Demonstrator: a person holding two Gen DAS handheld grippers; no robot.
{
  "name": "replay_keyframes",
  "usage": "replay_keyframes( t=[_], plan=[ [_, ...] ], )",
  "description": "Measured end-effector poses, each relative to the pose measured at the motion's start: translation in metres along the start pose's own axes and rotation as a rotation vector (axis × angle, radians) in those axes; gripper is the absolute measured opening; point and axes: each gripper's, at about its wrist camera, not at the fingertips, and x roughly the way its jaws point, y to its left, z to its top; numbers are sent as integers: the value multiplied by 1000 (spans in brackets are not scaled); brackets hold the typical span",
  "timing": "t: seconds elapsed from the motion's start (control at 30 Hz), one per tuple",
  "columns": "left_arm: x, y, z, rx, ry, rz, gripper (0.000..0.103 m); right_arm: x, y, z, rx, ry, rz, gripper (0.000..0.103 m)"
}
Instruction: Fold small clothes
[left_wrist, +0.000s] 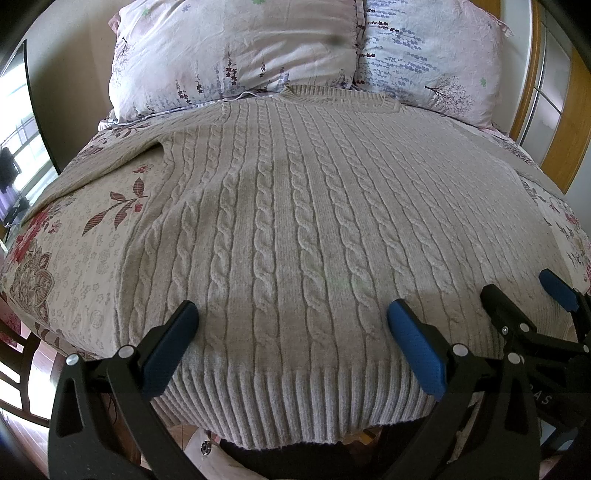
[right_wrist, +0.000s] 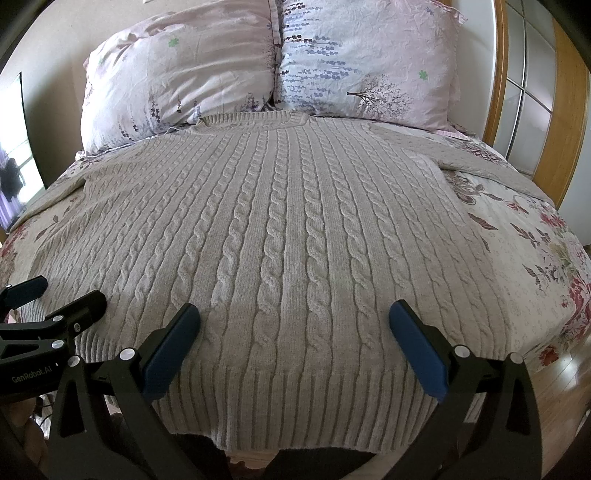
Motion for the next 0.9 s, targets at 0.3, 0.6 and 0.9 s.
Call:
replay_keyframes(
  t=[0.3, 0.6, 0.9],
  plan=[
    [2, 0, 3, 10, 24, -5, 101, 3, -3, 4, -35, 7, 28, 102],
    [5, -2, 11, 38, 68, -13, 101, 9, -9, 13, -123, 5, 121, 102],
    [11, 12, 56, 46, 16, 18, 101, 19, -128, 102, 222, -5, 98, 102]
  ],
)
